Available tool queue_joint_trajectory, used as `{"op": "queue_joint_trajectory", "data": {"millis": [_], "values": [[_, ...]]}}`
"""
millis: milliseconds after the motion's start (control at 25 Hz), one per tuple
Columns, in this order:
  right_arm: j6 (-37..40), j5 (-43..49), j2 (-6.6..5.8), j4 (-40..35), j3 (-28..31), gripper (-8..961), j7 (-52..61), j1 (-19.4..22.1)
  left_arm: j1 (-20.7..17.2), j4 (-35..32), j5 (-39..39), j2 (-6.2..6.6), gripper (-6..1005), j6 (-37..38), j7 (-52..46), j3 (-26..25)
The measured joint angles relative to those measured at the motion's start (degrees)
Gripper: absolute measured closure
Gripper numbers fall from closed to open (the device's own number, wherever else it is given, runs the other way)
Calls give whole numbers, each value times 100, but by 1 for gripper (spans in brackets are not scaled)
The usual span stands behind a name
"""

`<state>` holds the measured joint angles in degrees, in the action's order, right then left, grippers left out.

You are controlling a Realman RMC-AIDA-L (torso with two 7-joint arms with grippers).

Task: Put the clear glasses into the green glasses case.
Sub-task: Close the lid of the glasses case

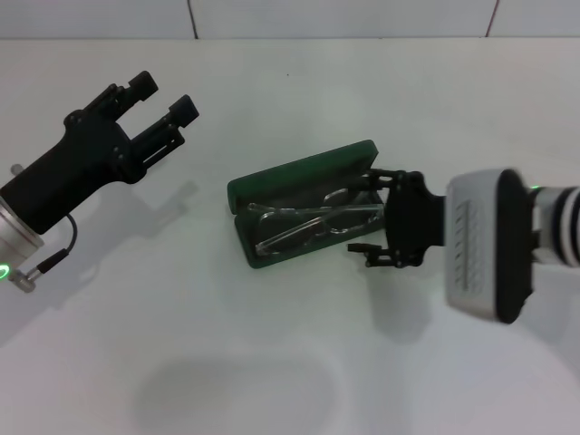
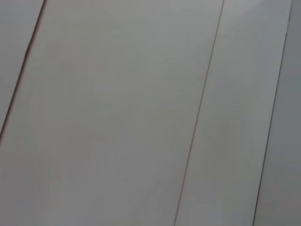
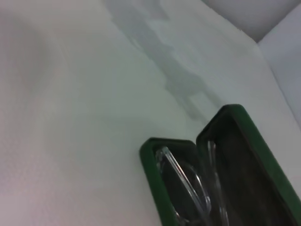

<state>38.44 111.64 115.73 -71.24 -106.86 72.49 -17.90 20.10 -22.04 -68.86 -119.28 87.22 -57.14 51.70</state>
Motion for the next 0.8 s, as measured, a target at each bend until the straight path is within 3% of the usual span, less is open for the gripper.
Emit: {"op": "queue_joint_trajectory", "data": {"millis": [120,440,560,640,800], "values": [[712,-229,1,-31,588,194,38,-5,7,-2,1,-5,240,-2,-23,0],[2193,-1685,-8,498,2371,197,-27,-214,59,51,3,-16,240,-8,-44,-2],[2985,-2422,-22,1174,3352,198,-69,-425,96,86,-144,-10,239,-119,-146,-2],[3797,-2891,-50,2194,4539,199,-107,-752,118,88,-257,-9,239,-218,-229,-3],[5117,-3258,-253,4016,6451,202,-365,-1205,238,94,-451,-6,239,-589,-547,-1]]}}
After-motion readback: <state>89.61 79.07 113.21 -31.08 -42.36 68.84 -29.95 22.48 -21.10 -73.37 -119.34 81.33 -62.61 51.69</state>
